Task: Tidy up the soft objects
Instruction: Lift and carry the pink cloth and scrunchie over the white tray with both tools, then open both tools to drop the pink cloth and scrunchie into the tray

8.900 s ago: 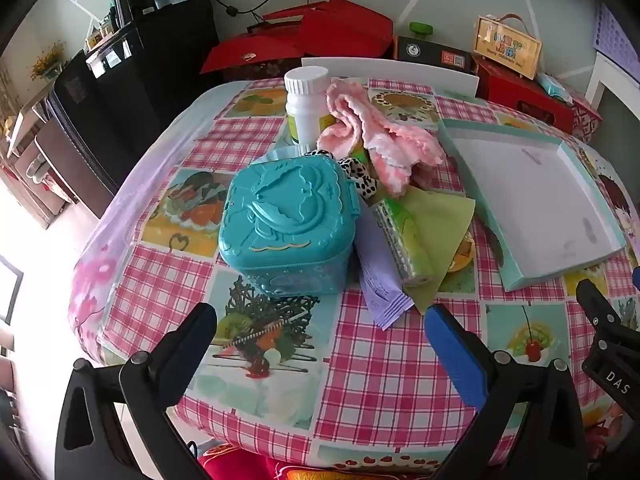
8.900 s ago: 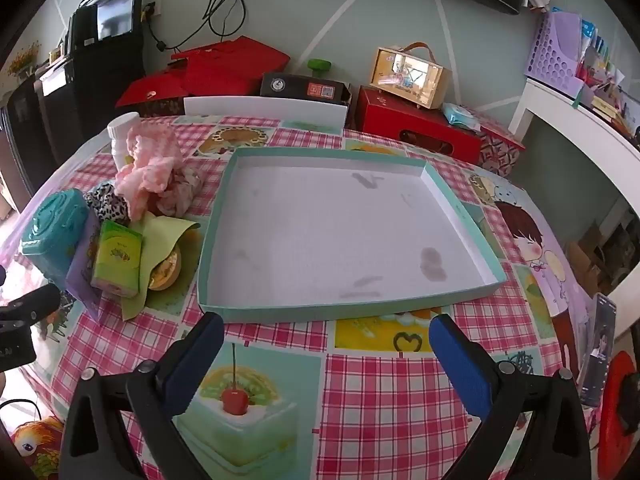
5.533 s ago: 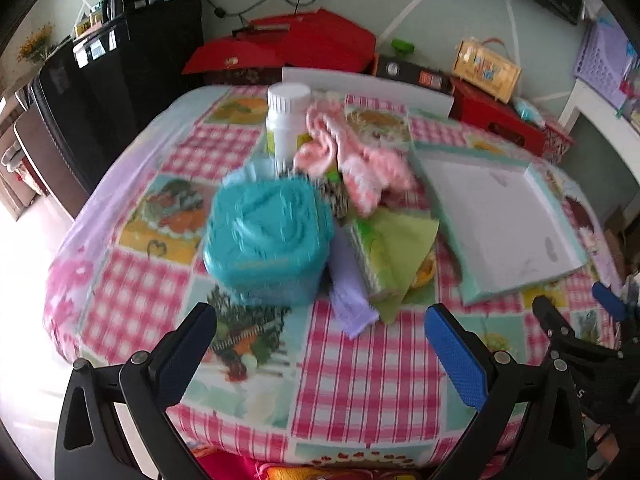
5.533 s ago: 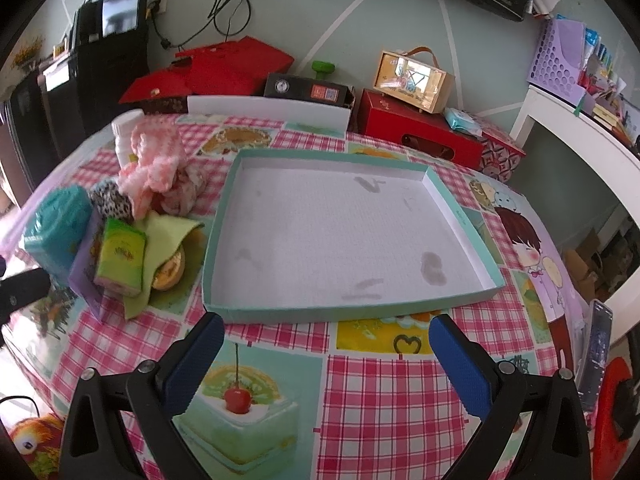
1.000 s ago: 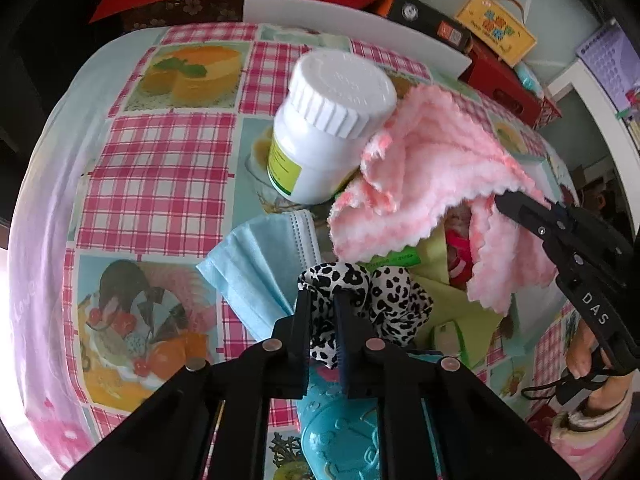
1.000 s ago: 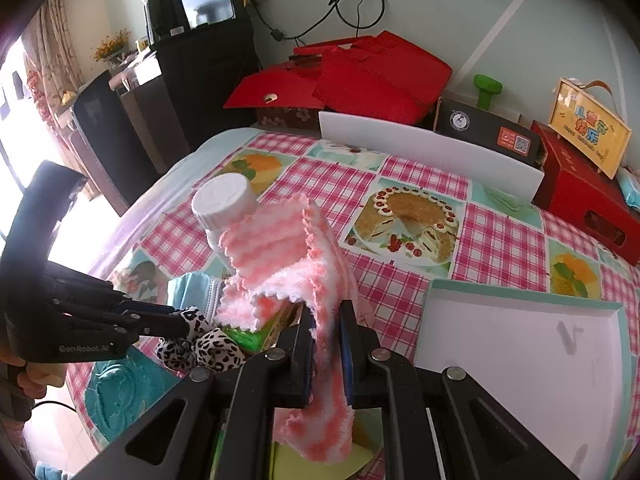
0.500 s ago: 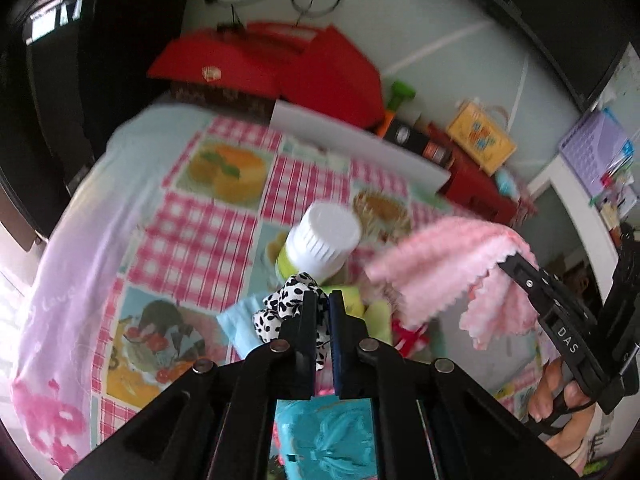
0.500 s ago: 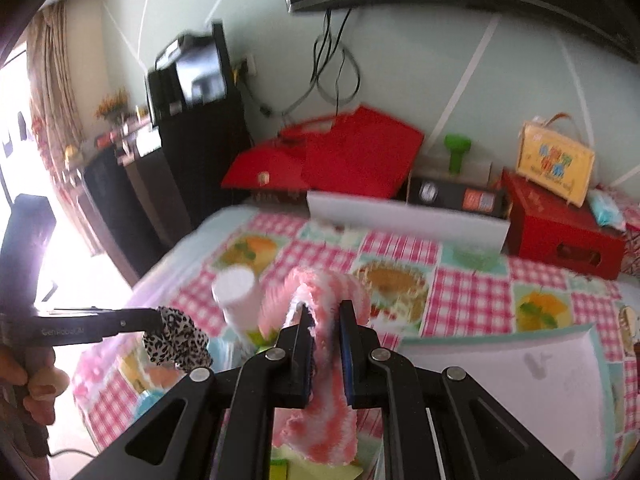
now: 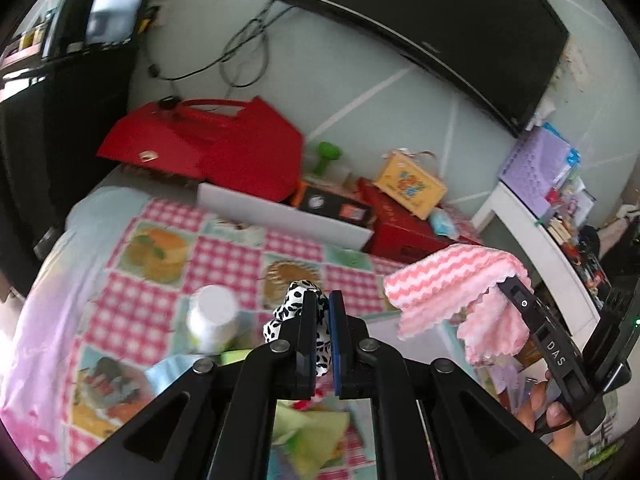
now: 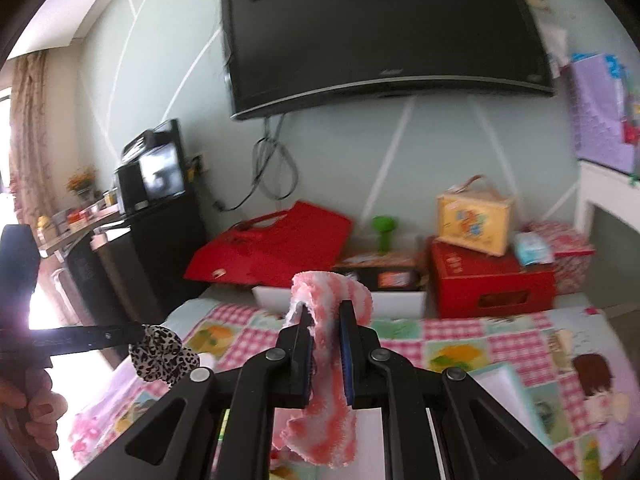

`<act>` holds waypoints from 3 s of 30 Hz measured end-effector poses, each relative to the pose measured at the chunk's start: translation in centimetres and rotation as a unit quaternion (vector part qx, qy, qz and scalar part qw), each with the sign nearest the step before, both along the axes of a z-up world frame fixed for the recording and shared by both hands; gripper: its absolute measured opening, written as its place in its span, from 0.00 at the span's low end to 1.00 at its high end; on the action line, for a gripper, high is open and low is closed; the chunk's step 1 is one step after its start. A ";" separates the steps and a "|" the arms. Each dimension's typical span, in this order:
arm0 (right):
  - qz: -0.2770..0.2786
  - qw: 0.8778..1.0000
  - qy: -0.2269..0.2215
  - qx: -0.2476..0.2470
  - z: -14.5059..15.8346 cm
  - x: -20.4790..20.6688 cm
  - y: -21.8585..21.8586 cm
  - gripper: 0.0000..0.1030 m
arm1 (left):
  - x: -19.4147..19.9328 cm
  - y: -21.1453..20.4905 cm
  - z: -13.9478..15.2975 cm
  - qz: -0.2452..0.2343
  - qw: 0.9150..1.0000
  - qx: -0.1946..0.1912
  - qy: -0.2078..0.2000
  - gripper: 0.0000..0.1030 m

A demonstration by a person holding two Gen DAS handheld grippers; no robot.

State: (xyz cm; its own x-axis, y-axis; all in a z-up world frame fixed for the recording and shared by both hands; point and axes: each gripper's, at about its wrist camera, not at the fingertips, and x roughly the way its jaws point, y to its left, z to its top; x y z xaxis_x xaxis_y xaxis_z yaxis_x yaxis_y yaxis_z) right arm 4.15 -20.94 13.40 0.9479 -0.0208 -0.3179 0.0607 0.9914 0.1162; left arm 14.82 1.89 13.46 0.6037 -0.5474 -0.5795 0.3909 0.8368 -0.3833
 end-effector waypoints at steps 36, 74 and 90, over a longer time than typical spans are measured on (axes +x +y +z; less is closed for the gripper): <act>-0.152 0.975 0.132 0.088 -7.9 -2.7 -15.3 0.12 | 2.3 -14.4 -10.7 0.023 0.985 0.123 0.117 0.40; -0.157 0.918 0.342 0.122 -18.7 2.1 -16.9 0.25 | 0.9 -13.9 -8.6 0.047 0.992 0.117 0.015 0.13; -0.185 0.919 0.334 0.098 -16.8 1.1 -17.0 0.72 | -1.0 -19.7 -11.1 -0.040 0.989 0.133 0.056 0.60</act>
